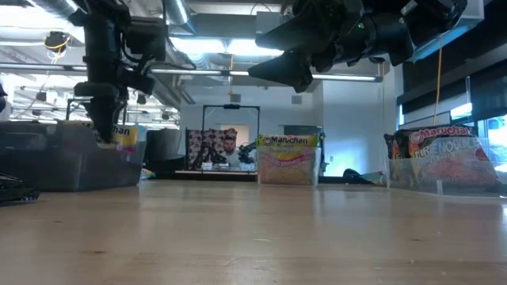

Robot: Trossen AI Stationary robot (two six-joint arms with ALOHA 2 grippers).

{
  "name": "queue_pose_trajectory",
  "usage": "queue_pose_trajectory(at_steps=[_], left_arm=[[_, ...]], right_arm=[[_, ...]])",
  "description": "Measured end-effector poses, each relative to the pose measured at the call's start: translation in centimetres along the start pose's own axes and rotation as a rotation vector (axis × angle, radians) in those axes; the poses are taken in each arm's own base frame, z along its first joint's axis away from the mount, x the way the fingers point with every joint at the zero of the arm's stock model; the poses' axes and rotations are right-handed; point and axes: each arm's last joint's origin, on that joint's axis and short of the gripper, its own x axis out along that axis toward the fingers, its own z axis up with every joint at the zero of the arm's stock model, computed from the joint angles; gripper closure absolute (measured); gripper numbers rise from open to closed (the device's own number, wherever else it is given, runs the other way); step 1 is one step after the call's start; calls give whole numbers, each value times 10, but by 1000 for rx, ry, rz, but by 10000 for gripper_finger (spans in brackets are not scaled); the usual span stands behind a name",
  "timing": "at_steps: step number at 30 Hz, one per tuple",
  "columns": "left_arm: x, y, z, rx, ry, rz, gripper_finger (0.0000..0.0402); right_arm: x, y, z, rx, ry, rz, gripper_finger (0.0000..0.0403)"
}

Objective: Sort Maruchan noodles
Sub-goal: Put the bottom left blue noodle pack into the black bin, then put the top left blue noodle pack into the black bin

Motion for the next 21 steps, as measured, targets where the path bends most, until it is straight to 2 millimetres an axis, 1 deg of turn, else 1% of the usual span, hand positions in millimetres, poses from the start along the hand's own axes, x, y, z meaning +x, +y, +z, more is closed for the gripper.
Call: queue_pose_trajectory(at_steps=[10, 13, 18, 21], left_arm=[[-21, 5, 8, -40, -70, -2, 206], [-27, 4, 11, -84, -143, -32, 206], [-35, -8, 24, -119, -307, -161, 206], [-38, -16, 32, -115, -389, -185, 206]], right_arm=[[0, 0, 0, 2, 1, 0, 107], [0, 0, 0, 3, 4, -1, 107], [0, -1, -1, 7, 3, -33, 107], [0, -1, -1, 20, 3, -37, 107]])
